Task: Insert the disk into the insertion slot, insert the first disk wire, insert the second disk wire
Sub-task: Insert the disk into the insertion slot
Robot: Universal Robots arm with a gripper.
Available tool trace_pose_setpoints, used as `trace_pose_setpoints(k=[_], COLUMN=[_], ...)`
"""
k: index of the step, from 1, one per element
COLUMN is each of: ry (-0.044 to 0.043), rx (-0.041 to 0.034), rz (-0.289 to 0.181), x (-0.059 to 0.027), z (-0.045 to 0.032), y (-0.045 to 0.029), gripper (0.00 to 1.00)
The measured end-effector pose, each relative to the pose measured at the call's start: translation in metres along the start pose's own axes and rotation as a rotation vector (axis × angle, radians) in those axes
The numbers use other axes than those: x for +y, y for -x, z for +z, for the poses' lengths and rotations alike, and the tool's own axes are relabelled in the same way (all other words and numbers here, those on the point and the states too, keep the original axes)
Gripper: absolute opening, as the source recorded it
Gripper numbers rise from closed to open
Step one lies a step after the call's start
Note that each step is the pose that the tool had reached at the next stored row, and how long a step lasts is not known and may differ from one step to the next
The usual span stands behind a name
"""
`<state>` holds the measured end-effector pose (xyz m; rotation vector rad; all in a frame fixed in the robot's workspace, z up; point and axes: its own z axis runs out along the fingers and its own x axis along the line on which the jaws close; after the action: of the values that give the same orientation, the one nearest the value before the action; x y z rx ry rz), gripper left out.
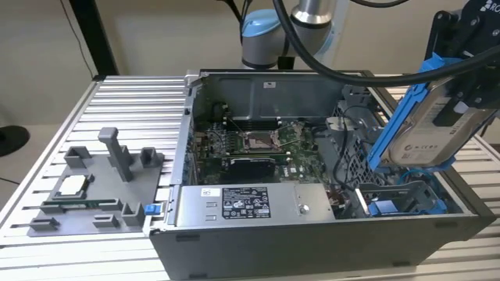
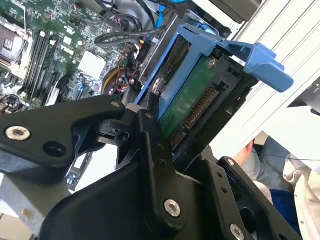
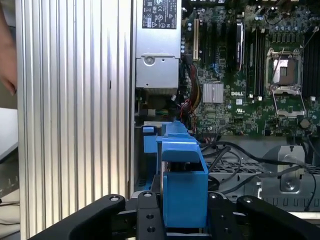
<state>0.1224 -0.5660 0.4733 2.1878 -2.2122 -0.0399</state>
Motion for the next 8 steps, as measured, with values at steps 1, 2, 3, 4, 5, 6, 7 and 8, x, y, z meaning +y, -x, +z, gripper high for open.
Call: trace_pose_setpoints(k=[1, 2, 3, 4, 5, 6, 7, 8], ry=[0.0, 0.0, 0.0, 0.0, 0.0, 0.0, 0.0, 0.0], rx=[0.0001, 0.0001, 0.0002, 0.0002, 0.0002, 0.0001, 0.0001, 0.0002], rz=[-0.001, -0.002, -0.002, -0.002, -0.002, -0.003, -0.003, -0.003], x=[-0.0004, -0.0007, -0.0007, -0.0007, -0.0008, -0.0008, -0.0008, -0.0008], z=[0.0006, 0.0011, 0.0012, 0.0012, 0.0013, 0.0013, 0.0013, 0.0013], y=[0.0, 0.0, 0.0, 0.0, 0.0, 0.0, 0.0, 0.0], gripper=[0.0, 0.0, 0.0, 0.0, 0.0, 0.0, 0.0, 0.0])
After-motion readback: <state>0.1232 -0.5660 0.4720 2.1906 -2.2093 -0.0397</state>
